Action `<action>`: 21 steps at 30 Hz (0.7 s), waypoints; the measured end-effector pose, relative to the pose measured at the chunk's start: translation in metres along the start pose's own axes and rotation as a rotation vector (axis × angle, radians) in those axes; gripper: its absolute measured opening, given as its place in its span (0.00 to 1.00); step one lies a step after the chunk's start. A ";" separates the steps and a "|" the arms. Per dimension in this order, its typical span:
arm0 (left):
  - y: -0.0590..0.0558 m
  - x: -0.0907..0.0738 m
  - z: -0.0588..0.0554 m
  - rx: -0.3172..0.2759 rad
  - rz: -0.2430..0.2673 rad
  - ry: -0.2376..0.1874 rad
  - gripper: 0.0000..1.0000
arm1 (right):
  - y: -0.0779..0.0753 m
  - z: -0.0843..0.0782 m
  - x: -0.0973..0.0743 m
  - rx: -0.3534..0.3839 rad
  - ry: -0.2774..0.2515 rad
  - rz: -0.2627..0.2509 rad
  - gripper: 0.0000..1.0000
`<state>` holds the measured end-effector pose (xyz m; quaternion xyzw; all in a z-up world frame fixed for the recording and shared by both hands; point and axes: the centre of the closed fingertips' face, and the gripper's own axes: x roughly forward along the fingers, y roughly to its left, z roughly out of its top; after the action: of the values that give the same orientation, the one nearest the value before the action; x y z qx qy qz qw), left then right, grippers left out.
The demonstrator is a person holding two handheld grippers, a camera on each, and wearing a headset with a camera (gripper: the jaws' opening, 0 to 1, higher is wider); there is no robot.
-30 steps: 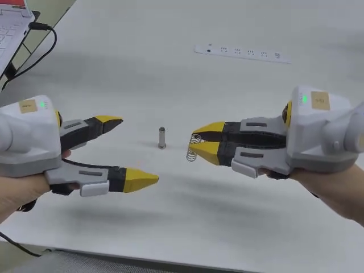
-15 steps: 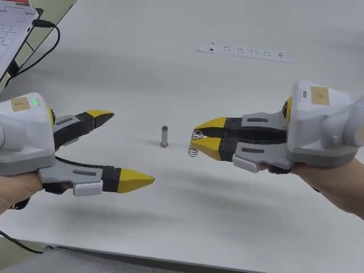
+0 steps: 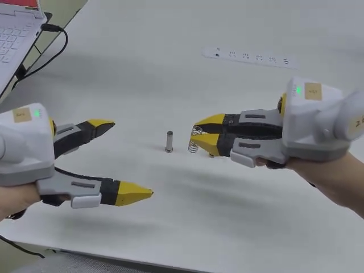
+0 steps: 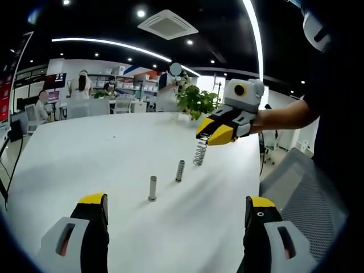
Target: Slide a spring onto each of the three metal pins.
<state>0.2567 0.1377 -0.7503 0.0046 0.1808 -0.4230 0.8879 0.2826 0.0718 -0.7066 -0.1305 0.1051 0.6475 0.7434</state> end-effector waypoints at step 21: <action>0.001 -0.003 0.000 -0.004 0.010 0.005 0.98 | -0.024 0.009 0.032 -0.018 0.009 0.003 0.08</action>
<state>0.2559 0.1408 -0.7498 0.0052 0.1840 -0.4181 0.8895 0.3105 0.1016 -0.7067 -0.1398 0.1027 0.6489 0.7408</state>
